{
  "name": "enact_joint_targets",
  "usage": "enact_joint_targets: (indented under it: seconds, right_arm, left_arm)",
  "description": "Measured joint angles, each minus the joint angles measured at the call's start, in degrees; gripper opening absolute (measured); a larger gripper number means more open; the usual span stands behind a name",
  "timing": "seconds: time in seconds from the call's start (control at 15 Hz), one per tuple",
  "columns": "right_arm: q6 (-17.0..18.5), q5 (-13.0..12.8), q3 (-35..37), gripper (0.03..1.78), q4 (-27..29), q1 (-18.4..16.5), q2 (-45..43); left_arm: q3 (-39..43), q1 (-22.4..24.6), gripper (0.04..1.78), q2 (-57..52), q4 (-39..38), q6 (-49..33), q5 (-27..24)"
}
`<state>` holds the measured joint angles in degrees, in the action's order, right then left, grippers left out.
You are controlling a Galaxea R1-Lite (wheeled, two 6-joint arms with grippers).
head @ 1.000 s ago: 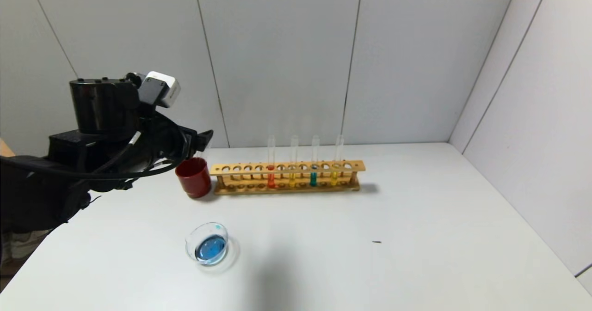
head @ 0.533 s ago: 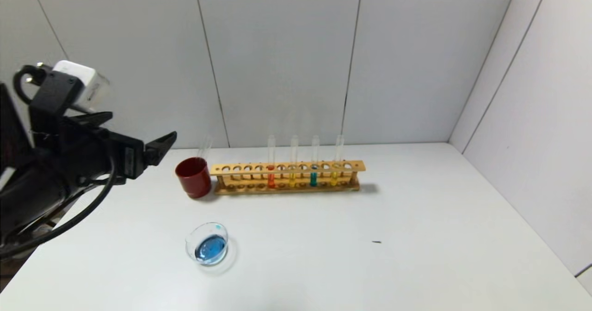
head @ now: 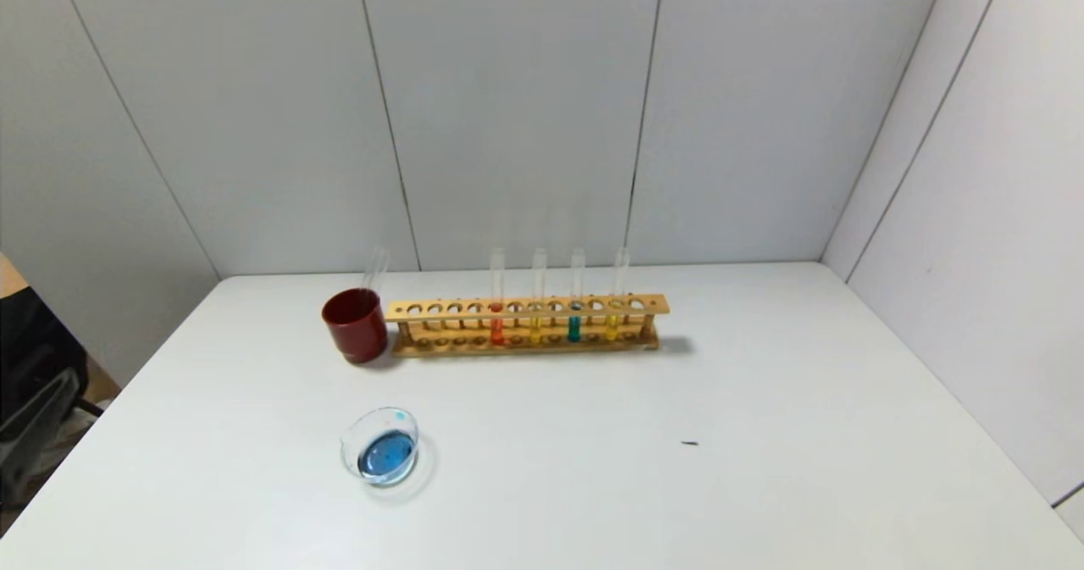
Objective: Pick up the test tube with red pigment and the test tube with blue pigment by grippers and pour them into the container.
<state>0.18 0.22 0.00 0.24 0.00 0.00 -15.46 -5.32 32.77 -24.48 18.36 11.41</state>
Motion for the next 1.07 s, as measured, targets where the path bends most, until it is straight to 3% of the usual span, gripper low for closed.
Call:
enact_joint_targets:
  seconds: [0.27,0.47,0.73,1.07]
  right_arm:
    - [0.0,0.0,0.0,1.75,0.0,0.0,0.0]
    - [0.0,0.0,0.0,1.75,0.0,0.0,0.0]
    - [0.0,0.0,0.0,1.75,0.0,0.0,0.0]
    - [0.0,0.0,0.0,1.75,0.0,0.0,0.0]
  left_arm:
    - [7.9,3.6,1.75,-18.8,3.6,-1.4,-3.2]
    - [12.0,4.8,1.75,-28.5,15.2,-3.5,-8.6]
    - [15.2,5.2,1.75,-32.2,25.1,-10.5,-12.8]
    - [15.2,5.1,1.75,-32.8,26.0,-10.8,-13.6]
